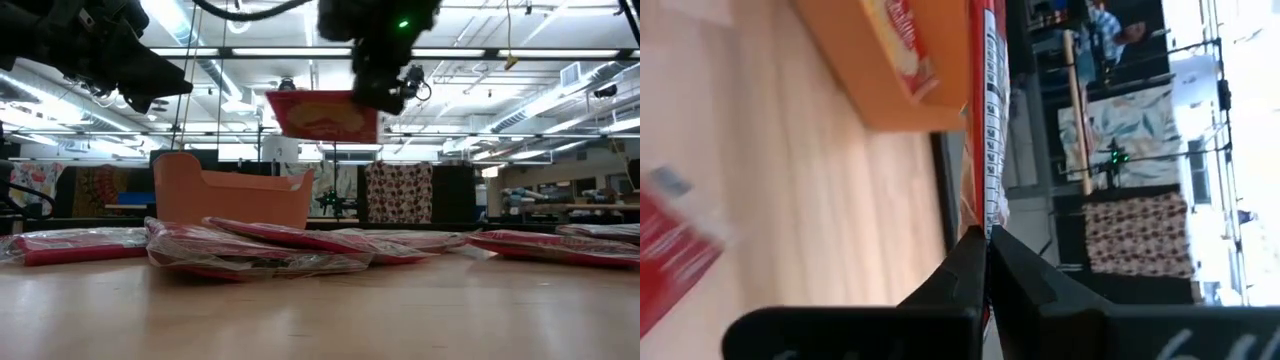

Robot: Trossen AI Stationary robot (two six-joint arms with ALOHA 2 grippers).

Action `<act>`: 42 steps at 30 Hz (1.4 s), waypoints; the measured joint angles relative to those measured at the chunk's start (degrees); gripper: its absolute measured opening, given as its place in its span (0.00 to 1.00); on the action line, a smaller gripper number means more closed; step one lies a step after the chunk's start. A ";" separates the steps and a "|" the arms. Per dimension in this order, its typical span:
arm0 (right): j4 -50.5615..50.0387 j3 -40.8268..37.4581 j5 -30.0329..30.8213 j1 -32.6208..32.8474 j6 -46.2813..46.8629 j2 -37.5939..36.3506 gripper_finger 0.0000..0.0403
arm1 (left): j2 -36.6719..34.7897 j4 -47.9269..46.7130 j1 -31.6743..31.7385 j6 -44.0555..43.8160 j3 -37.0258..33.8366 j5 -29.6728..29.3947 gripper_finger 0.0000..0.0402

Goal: Sort popcorn bags into baskets
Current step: Put the red popcorn bag into the orange bin

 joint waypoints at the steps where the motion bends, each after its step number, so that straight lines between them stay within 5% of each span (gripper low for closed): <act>1: 3.31 0.00 0.02 -1.02 -3.81 0.00 0.03 | 0.00 0.00 -0.01 0.02 0.00 0.00 0.32; 6: 21.49 0.00 -1.21 -5.73 -25.59 0.00 0.03 | 0.00 0.00 -0.01 0.12 0.00 0.00 0.32; 15: 42.86 -0.04 -19.85 -14.61 -50.79 0.00 0.03 | 0.00 -0.50 -0.02 0.17 0.00 0.01 0.32; 19: 45.73 -0.04 -26.64 -18.14 -54.92 0.00 0.03 | 0.00 -1.20 0.00 0.18 0.00 0.89 0.32; 28: 49.47 -0.07 -43.81 -24.32 -57.10 0.00 0.03 | -0.01 -1.27 0.00 4.82 0.00 16.58 0.32; 34: 51.97 -0.07 -54.34 -27.75 -57.14 0.00 0.03 | -0.01 -1.21 0.00 4.98 0.00 17.42 0.32; 42: 54.71 -0.07 -58.66 -31.71 -57.21 0.00 0.05 | -0.02 3.89 0.00 5.20 -0.01 17.85 0.32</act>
